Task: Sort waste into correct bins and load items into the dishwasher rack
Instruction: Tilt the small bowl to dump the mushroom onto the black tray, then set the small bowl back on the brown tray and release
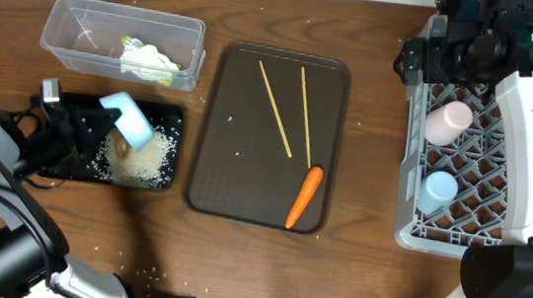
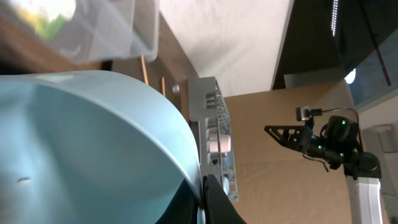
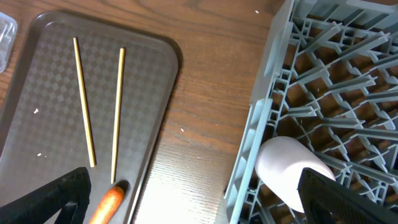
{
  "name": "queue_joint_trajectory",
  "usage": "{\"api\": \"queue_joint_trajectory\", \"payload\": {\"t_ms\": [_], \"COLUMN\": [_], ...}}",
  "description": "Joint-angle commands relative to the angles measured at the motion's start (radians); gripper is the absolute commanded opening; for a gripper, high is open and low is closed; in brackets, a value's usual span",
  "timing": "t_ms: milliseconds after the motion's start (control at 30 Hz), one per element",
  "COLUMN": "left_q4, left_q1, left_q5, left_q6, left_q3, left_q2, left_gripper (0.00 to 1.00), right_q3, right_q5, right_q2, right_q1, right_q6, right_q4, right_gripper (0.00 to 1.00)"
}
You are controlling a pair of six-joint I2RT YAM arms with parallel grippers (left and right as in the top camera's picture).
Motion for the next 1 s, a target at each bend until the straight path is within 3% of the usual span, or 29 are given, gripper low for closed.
{"api": "queue_joint_trajectory", "payload": {"t_ms": [0, 233, 367, 533, 667, 833, 967], "left_q4": [0.002, 0.001, 0.001, 0.006, 0.044, 0.069, 0.065], "left_q1": [0.003, -0.015, -0.086, -0.327, -0.617, -0.96, -1.155], "left_q5": [0.017, 0.052, -0.039, -0.359, -0.724, -1.147, -1.408], "left_q6": [0.057, 0.047, -0.013, -0.134, -0.245, -0.321, -0.375], "left_q3": [-0.002, 0.054, 0.121, 0.233, 0.298, 0.326, 0.326], "left_q2": [0.005, -0.006, -0.053, -0.154, -0.209, -0.2, -0.146], "left_gripper": [0.06, 0.06, 0.06, 0.05, 0.06, 0.06, 0.06], "right_q3": [0.0, 0.0, 0.0, 0.0, 0.0, 0.0, 0.0], "right_q5": [0.004, 0.003, 0.003, 0.003, 0.003, 0.003, 0.003], "right_q2": [-0.001, -0.001, -0.001, -0.001, -0.001, -0.001, -0.001], "right_q1": [-0.002, -0.002, -0.002, -0.002, -0.002, -0.002, -0.002], "right_q6": [-0.02, -0.02, -0.019, -0.019, -0.019, -0.019, -0.019], "right_q4": [-0.003, -0.004, -0.004, -0.003, -0.003, -0.013, -0.015], "right_gripper": [0.99, 0.99, 0.99, 0.99, 0.99, 0.99, 0.99]}}
